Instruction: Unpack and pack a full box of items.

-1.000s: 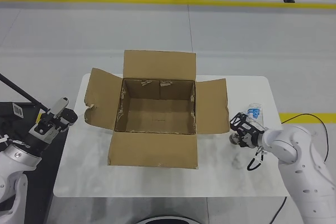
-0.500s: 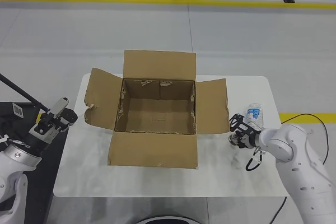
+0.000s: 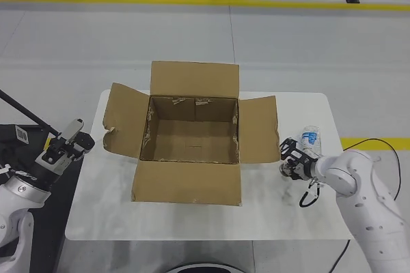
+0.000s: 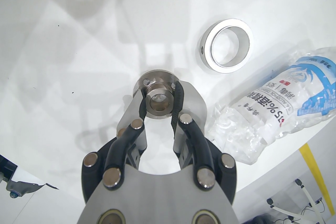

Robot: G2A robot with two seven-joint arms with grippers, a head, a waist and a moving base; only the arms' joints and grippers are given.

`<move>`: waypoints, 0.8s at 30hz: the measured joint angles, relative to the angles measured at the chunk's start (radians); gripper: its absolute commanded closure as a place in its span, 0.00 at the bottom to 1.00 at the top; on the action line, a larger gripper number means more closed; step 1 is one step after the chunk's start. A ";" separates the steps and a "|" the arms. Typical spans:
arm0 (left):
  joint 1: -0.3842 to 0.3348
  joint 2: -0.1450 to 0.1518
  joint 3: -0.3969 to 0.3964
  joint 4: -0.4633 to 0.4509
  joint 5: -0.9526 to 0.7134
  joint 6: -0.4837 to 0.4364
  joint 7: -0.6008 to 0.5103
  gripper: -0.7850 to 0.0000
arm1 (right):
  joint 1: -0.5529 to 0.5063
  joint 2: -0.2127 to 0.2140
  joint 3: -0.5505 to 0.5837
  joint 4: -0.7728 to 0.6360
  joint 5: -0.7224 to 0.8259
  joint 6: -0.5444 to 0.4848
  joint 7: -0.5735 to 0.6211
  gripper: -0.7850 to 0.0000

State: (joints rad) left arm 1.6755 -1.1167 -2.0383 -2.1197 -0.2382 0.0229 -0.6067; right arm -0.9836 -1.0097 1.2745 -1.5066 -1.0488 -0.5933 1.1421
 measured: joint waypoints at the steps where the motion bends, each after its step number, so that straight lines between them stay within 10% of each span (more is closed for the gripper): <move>1: 0.000 0.000 0.000 0.000 0.000 0.000 0.000 0.00 | -0.002 0.001 0.005 -0.006 0.000 0.003 -0.006 1.00; 24: 0.000 0.000 0.000 0.000 0.000 0.000 0.000 0.00 | -0.134 0.029 0.270 -0.556 0.175 0.227 -0.295 1.00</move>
State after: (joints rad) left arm 1.6755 -1.1167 -2.0383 -2.1197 -0.2382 0.0229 -0.6067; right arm -1.1179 -0.9807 1.5447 -2.0621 -0.8737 -0.3663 0.8471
